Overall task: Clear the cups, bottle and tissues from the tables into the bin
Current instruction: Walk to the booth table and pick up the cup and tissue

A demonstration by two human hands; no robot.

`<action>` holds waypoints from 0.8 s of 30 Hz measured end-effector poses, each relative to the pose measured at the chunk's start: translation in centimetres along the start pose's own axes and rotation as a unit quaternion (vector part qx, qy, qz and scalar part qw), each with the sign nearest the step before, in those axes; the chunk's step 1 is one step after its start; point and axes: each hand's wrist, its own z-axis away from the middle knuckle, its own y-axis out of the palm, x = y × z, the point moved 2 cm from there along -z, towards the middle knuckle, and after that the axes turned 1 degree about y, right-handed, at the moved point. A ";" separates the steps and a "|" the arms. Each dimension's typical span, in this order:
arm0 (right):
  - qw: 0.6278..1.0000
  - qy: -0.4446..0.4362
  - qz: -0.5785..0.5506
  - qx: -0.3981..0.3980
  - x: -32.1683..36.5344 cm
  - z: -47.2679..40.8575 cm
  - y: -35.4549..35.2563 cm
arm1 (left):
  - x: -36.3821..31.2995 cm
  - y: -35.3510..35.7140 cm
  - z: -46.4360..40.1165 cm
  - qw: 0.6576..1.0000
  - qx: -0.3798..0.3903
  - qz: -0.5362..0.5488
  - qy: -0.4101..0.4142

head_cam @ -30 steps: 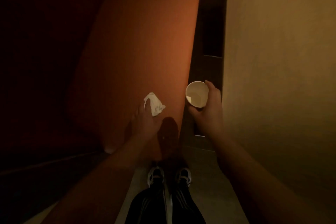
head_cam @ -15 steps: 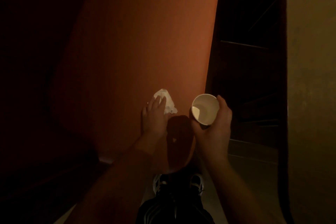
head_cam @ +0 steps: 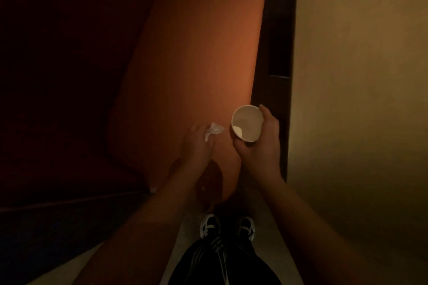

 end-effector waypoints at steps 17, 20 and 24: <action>0.960 0.083 0.104 -0.247 -4.3 8.7 -22.9 | -21.6 -0.5 7.3 0.952 0.145 0.060 0.261; 0.931 0.151 0.088 -0.320 -6.0 13.7 -24.2 | -23.5 1.5 10.1 0.930 0.208 0.050 0.300; 0.887 0.212 0.066 -0.404 -7.9 21.3 -25.3 | -25.4 3.9 14.8 0.887 0.274 0.035 0.370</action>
